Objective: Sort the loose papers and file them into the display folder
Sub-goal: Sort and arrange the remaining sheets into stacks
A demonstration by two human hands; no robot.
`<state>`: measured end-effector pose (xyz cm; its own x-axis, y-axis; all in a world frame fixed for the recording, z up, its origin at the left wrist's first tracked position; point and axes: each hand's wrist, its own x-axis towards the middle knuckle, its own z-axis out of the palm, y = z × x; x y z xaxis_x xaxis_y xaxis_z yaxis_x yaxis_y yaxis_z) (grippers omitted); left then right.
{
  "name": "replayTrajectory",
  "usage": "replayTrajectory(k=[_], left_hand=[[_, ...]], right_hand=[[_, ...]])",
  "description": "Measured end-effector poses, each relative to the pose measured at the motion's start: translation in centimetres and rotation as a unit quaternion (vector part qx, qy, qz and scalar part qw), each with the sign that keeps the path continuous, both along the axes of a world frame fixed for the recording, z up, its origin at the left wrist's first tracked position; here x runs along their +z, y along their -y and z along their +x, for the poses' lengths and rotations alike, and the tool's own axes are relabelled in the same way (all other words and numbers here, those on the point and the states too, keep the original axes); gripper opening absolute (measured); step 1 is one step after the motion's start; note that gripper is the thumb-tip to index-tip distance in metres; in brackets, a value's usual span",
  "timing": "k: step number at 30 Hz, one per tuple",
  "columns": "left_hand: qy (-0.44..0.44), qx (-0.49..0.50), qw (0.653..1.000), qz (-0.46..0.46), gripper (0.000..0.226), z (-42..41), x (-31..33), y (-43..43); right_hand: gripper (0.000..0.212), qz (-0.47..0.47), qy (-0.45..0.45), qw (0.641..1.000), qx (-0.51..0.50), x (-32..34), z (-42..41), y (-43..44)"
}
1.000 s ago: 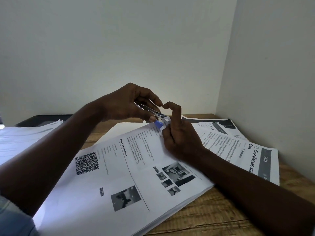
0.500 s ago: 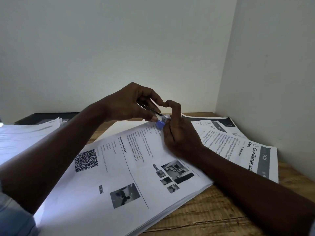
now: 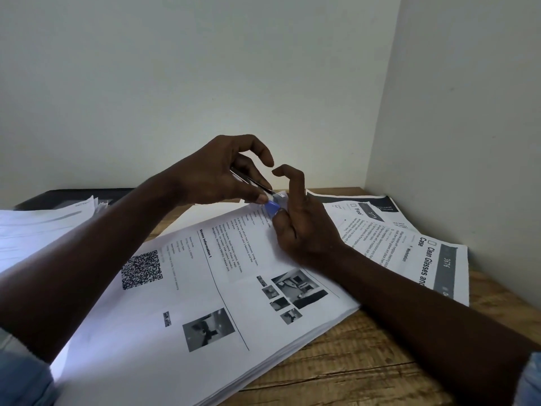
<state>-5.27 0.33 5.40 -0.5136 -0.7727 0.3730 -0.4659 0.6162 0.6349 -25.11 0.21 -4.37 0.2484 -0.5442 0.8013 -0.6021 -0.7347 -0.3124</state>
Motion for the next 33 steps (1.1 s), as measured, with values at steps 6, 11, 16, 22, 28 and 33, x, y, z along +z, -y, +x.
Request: replayTrajectory(k=[6,11,16,22,28,33], left_hand=[[-0.009,-0.012,1.0,-0.009,0.042,0.0,-1.0,1.1],[-0.03,-0.039,0.999,0.0,0.044,0.1,-2.0,1.7],[-0.04,-0.036,0.998,0.031,0.047,0.0,-2.6,1.9],[-0.112,0.004,0.99,0.084,0.022,1.8,-3.0,2.5],[-0.174,0.195,0.965,-0.008,0.015,5.4,-4.1,5.1],[-0.069,0.398,0.91,-0.093,0.02,7.1,-5.8,6.3]], right_hand=[[0.035,0.008,-0.025,1.0,-0.011,-0.5,-0.2,0.8],[0.03,0.082,-0.055,0.995,0.018,-0.5,-0.7,1.4],[0.025,0.093,-0.052,0.994,0.039,-0.7,-0.9,1.8],[0.037,0.163,-0.01,0.986,0.025,-1.0,-1.2,2.4],[0.011,0.174,0.008,0.984,0.038,-1.3,-1.7,2.7],[0.014,0.15,0.008,0.989,0.008,-1.2,-1.6,2.8]])
